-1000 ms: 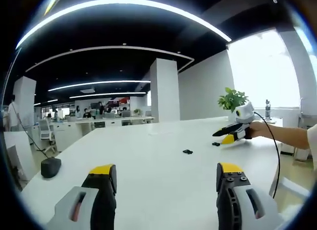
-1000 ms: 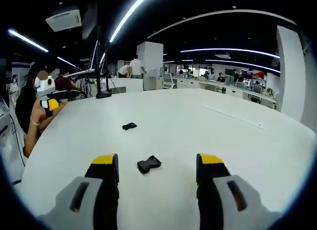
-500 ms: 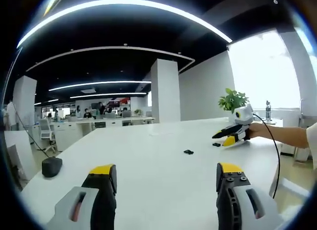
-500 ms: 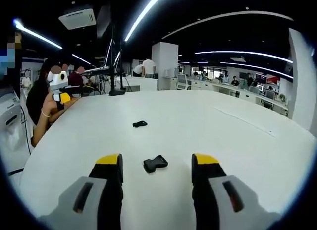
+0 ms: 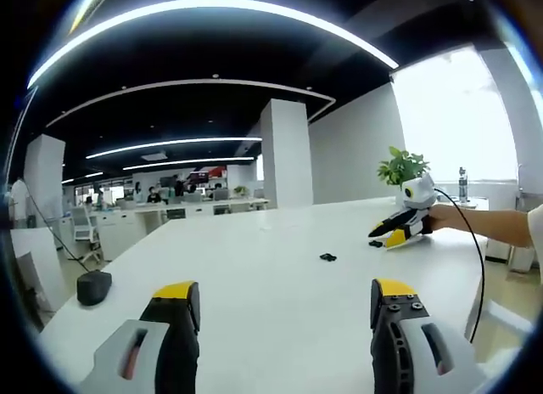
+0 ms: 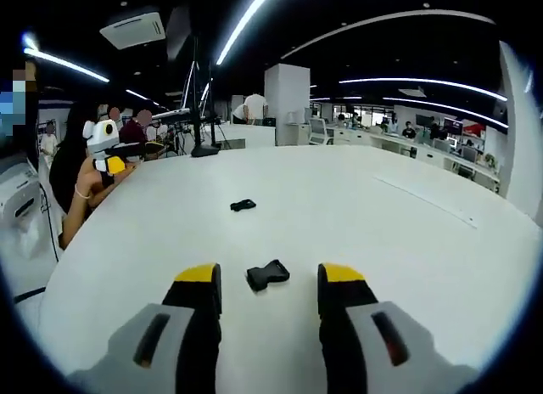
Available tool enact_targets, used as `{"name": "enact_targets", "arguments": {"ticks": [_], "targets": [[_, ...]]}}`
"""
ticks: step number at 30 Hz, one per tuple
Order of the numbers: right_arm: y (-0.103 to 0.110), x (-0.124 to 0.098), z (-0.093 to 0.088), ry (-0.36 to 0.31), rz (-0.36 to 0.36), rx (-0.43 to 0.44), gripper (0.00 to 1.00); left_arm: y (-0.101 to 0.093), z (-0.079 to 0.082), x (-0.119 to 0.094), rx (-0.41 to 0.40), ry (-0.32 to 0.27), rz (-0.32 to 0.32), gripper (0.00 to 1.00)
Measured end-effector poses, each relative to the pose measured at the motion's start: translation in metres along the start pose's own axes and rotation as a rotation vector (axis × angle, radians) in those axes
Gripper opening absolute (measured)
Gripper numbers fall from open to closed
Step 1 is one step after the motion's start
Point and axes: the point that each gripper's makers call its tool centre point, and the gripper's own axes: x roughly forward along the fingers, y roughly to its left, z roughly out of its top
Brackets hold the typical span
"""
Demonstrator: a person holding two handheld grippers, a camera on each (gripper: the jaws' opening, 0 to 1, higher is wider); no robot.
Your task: Snap the two parts of the plastic buckle together until the buckle closes and remains connected.
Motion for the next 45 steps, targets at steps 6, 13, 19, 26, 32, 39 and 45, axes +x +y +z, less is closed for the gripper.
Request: {"name": "enact_targets", "arguments": {"ticks": [6, 13, 19, 26, 32, 39, 45], "targets": [[0.0017, 0.0018, -0.002, 0.023, 0.014, -0.007, 0.41, -0.0001, 0.0008, -0.0013, -0.003, -0.001, -0.004, 0.84], [-0.0014, 0.001, -0.0037, 0.042, 0.006, -0.015, 0.37, -0.0001, 0.0009, -0.0025, -0.005, -0.001, -0.005, 0.84], [-0.0034, -0.0002, -0.0044, 0.04, -0.003, -0.016, 0.33, 0.0004, 0.0011, -0.0029, -0.007, -0.003, -0.004, 0.84], [-0.0043, -0.0004, -0.0047, 0.032, -0.007, -0.009, 0.27, 0.0011, 0.0008, -0.0038, -0.007, -0.003, -0.001, 0.84], [-0.0008, -0.0006, -0.0048, 0.029, -0.009, -0.005, 0.24, 0.0002, 0.0005, -0.0041, -0.005, -0.001, -0.003, 0.84], [0.0025, -0.0005, -0.0048, 0.028, -0.008, 0.009, 0.21, -0.0005, 0.0006, -0.0043, -0.004, -0.001, -0.005, 0.84], [0.0015, -0.0017, -0.004, 0.025, -0.025, 0.001, 0.17, -0.0008, 0.0005, -0.0043, -0.004, 0.0, -0.007, 0.84]]}}
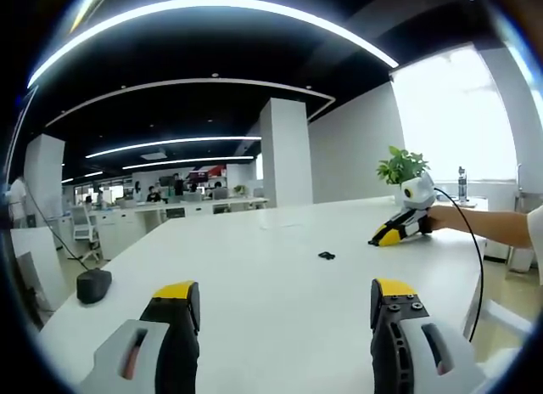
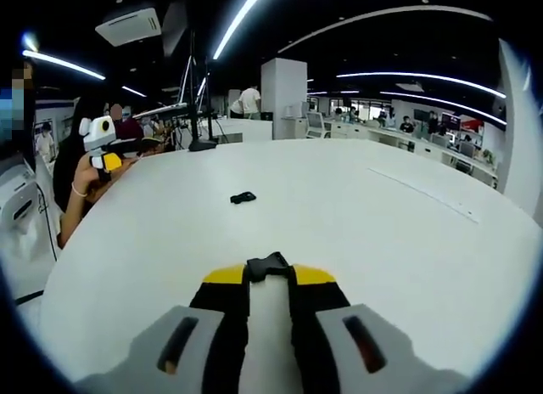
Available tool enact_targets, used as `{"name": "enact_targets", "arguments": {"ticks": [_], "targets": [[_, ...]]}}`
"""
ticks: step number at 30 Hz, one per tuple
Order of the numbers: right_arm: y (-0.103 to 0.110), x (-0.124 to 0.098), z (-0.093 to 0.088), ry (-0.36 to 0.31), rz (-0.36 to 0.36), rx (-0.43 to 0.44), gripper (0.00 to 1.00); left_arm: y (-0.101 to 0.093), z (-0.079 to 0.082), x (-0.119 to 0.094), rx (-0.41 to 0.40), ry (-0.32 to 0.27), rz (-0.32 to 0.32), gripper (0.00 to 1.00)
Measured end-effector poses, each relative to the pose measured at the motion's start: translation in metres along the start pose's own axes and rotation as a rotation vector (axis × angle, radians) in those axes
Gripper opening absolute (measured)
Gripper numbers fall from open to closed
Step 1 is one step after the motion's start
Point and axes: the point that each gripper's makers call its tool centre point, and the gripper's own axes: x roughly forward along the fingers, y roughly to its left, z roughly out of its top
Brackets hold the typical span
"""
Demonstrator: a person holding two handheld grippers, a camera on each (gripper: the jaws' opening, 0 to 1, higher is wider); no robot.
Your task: Snap the two parts of the plastic buckle together until the buckle closes and remains connected.
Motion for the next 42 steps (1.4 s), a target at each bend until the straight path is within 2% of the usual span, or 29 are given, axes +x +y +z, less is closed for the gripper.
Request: {"name": "enact_targets", "arguments": {"ticks": [16, 19, 22, 29, 35, 38, 42], "targets": [[-0.003, -0.004, 0.003, -0.03, -0.048, 0.035, 0.17, 0.0, 0.0, 0.0, 0.0, -0.002, 0.0, 0.84], [-0.013, -0.006, 0.001, -0.025, -0.125, 0.074, 0.17, -0.001, -0.001, 0.0, -0.001, -0.002, -0.002, 0.84], [-0.02, -0.008, 0.001, -0.024, -0.18, 0.075, 0.17, 0.0, -0.002, 0.0, -0.004, -0.001, -0.001, 0.84], [-0.041, -0.016, 0.007, -0.065, -0.298, 0.133, 0.17, 0.001, -0.002, 0.001, -0.005, 0.0, 0.0, 0.84], [-0.051, -0.021, 0.004, -0.066, -0.354, 0.168, 0.17, 0.0, -0.002, 0.001, -0.004, 0.0, -0.003, 0.84], [-0.053, -0.021, 0.003, -0.064, -0.357, 0.172, 0.17, 0.001, -0.001, 0.001, -0.005, -0.002, -0.002, 0.84], [-0.059, -0.024, 0.001, -0.065, -0.41, 0.197, 0.17, 0.001, -0.001, 0.001, -0.006, -0.003, -0.002, 0.84]]}}
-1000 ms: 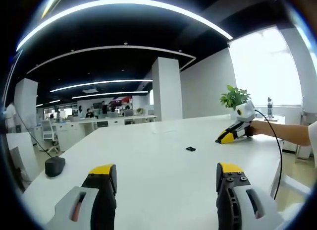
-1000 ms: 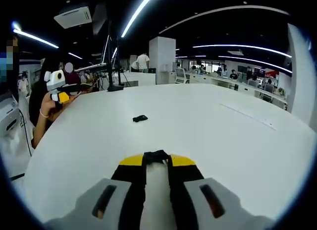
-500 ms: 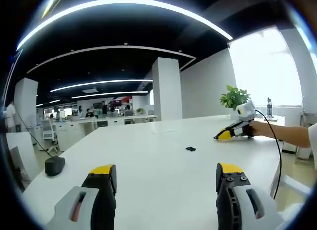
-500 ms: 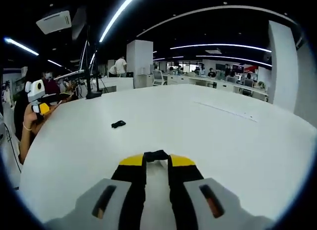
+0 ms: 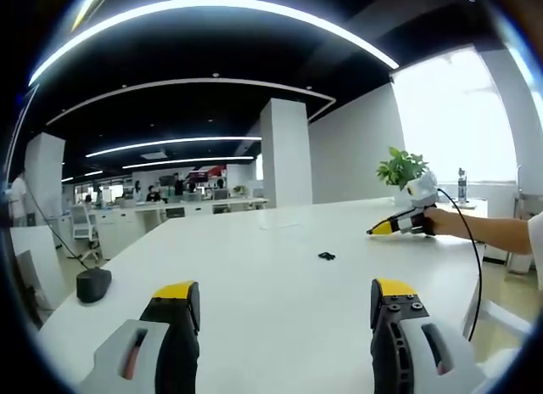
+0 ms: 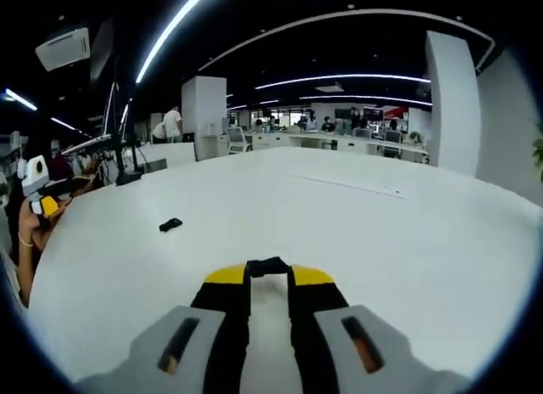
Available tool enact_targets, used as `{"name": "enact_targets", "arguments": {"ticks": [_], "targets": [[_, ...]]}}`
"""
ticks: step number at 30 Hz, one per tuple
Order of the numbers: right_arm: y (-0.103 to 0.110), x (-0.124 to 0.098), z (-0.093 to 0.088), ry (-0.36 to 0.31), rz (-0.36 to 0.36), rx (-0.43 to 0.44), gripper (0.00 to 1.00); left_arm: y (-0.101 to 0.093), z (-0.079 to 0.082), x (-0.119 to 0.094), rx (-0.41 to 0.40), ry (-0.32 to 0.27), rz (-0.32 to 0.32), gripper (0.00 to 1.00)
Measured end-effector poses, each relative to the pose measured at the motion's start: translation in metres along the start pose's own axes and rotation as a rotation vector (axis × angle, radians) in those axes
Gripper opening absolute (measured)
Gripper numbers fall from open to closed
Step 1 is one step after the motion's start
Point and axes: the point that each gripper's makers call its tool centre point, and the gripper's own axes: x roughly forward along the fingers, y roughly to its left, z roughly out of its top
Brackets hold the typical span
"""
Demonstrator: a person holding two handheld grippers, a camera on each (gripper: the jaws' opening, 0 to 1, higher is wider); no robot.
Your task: Snap the two parts of the plastic buckle together until the buckle closes and remains connected.
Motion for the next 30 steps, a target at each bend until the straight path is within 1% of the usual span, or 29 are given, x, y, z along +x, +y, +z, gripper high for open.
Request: {"name": "enact_targets", "arguments": {"ticks": [2, 4, 5, 7, 12, 17, 21, 30], "targets": [[-0.003, -0.001, 0.001, -0.004, -0.03, 0.024, 0.17, 0.0, 0.0, 0.0, -0.001, 0.0, -0.001, 0.84], [-0.011, -0.004, -0.002, 0.012, -0.091, 0.058, 0.17, 0.0, 0.0, 0.0, -0.001, 0.0, 0.0, 0.84], [-0.011, -0.003, 0.0, 0.007, -0.09, 0.051, 0.17, 0.0, 0.0, 0.0, -0.001, 0.0, -0.001, 0.84], [-0.016, -0.004, -0.001, 0.008, -0.121, 0.061, 0.17, 0.0, -0.001, 0.0, -0.002, 0.002, -0.002, 0.84], [-0.02, -0.007, 0.001, 0.001, -0.162, 0.071, 0.17, 0.001, 0.0, -0.001, -0.004, -0.001, -0.001, 0.84], [-0.029, -0.011, 0.001, -0.002, -0.222, 0.076, 0.17, 0.002, 0.001, -0.001, -0.005, -0.005, 0.001, 0.84], [-0.033, -0.014, 0.002, -0.016, -0.249, 0.089, 0.17, 0.001, 0.001, -0.001, -0.005, -0.006, -0.003, 0.84], [-0.052, -0.027, 0.007, -0.046, -0.364, 0.08, 0.17, 0.0, 0.001, -0.002, -0.005, -0.006, -0.002, 0.84]]}}
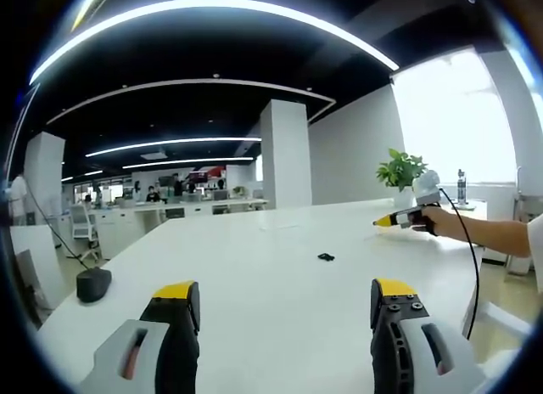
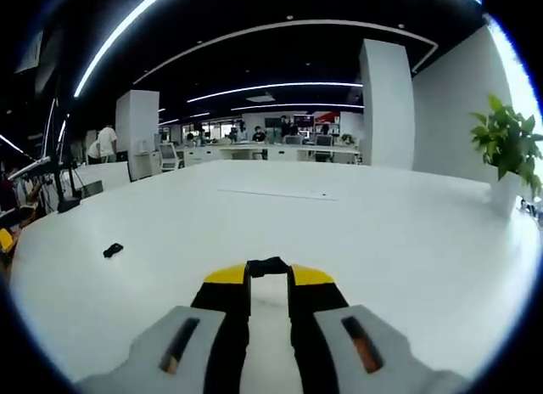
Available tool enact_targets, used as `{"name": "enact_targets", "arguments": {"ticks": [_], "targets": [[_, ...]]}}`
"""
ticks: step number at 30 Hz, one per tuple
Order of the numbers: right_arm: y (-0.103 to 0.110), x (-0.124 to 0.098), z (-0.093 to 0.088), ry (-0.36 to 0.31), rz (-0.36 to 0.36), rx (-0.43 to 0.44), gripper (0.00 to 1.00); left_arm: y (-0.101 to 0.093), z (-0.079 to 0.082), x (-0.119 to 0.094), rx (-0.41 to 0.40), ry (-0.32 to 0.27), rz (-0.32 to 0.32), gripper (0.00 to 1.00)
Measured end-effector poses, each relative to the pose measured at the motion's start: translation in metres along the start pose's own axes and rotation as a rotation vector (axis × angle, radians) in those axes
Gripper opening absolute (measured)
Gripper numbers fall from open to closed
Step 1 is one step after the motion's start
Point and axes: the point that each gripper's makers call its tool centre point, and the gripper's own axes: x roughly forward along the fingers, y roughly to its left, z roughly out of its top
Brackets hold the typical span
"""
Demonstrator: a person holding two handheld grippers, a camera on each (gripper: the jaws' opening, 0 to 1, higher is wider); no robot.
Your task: Snap the two parts of the plastic buckle together until the buckle closes and remains connected.
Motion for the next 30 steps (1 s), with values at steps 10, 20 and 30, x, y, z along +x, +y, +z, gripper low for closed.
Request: {"name": "enact_targets", "arguments": {"ticks": [10, 20, 30], "targets": [[-0.021, -0.004, -0.001, -0.014, -0.089, 0.004, 0.17, -0.005, 0.0, 0.001, 0.007, 0.0, -0.009, 0.84], [-0.03, -0.006, -0.01, 0.016, -0.128, 0.025, 0.17, -0.005, 0.0, 0.001, 0.005, -0.001, -0.009, 0.84], [-0.031, -0.009, -0.02, 0.062, -0.145, 0.049, 0.17, -0.003, -0.001, 0.0, 0.001, 0.0, -0.005, 0.84]]}}
